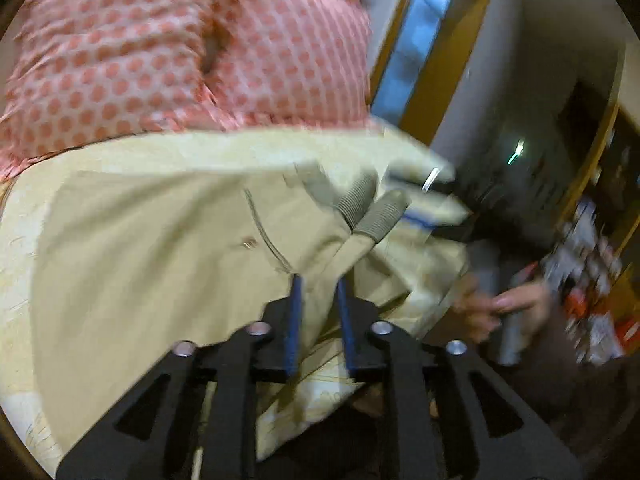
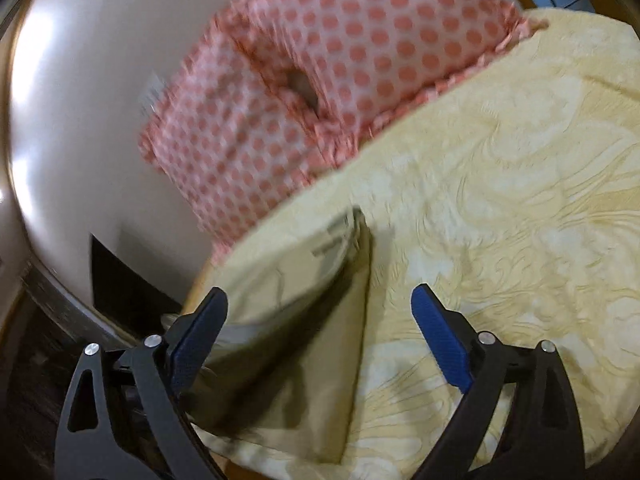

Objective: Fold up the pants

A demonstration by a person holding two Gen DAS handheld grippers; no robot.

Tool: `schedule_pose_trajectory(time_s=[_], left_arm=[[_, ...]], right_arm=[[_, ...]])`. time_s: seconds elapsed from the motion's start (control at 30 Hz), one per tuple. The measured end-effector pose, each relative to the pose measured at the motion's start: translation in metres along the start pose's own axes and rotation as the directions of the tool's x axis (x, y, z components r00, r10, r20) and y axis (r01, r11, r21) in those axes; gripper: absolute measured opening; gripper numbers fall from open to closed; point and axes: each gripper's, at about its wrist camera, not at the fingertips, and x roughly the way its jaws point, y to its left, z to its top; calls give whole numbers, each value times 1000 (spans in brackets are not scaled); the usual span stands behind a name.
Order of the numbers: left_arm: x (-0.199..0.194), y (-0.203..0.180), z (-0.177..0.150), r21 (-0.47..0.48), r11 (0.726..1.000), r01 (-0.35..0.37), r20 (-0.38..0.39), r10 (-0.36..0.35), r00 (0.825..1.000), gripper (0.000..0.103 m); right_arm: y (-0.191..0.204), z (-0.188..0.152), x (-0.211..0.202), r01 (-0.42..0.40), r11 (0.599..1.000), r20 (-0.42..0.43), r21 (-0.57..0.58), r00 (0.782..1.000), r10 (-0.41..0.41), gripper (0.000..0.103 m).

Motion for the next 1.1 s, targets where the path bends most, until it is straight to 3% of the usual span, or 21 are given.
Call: schedule_pose_trajectory(time_s=[0.03, 0.07, 0.1, 0.2, 0.3, 0.47, 0.53, 0.6, 0.63, 0.7, 0.73, 0.83, 0.97, 1.1], left_arm=[[-14, 12, 3, -32, 999, -31, 43, 32, 999, 47], [-30, 36, 6, -90, 992, -86, 90, 95, 991, 58], [-36, 53, 6, -138, 984, -116, 101, 131, 986, 62], [-40, 132, 3, -341, 923, -178, 33, 201, 979, 62], [-25, 177, -3, -411, 881, -233, -64, 227, 972, 61], [3, 194, -6, -430, 881, -197, -158, 141, 977, 62], [9, 185, -3, -404, 897, -178, -159, 123, 980, 65], [18, 178, 2, -379, 908, -178, -174, 119, 978, 66], [22, 176, 5, -362, 913, -189, -184, 129, 974, 62], [23, 169, 11, -338, 919, -201, -186, 144, 972, 32], [21, 170, 15, -344, 924, -168, -167, 116, 979, 12], [23, 173, 35, -338, 931, -136, -133, 95, 986, 8], [39, 170, 69, -273, 947, -170, -94, 149, 984, 8], [72, 183, 108, -260, 936, -235, -40, 233, 972, 8]], right_arm=[[2, 0, 12, 24, 1000, -39, -15, 999, -24, 92], [5, 0, 21, 43, 999, -67, -29, 997, -45, 89], [8, -1, 29, 55, 998, -94, -45, 994, -59, 87], [18, -4, 52, 97, 989, -144, -112, 983, -112, 80], [26, -4, 66, 132, 977, -164, -167, 973, -159, 63], [34, -11, 70, 152, 954, -155, -260, 968, -197, 58], [32, -14, 69, 152, 951, -152, -271, 968, -198, 40], [31, -18, 69, 90, 957, -190, -277, 971, -147, 24], [32, -18, 70, 72, 960, -200, -272, 971, -129, 20], [30, -15, 68, 33, 967, -211, -251, 973, -88, 16], [27, -10, 65, -4, 975, -216, -223, 975, -45, 14], [34, 6, 67, -54, 975, -212, -214, 977, 7, 12], [49, 39, 87, -19, 962, -152, -273, 988, -24, 10], [50, 80, 118, 60, 953, -49, -298, 996, -77, 10]])
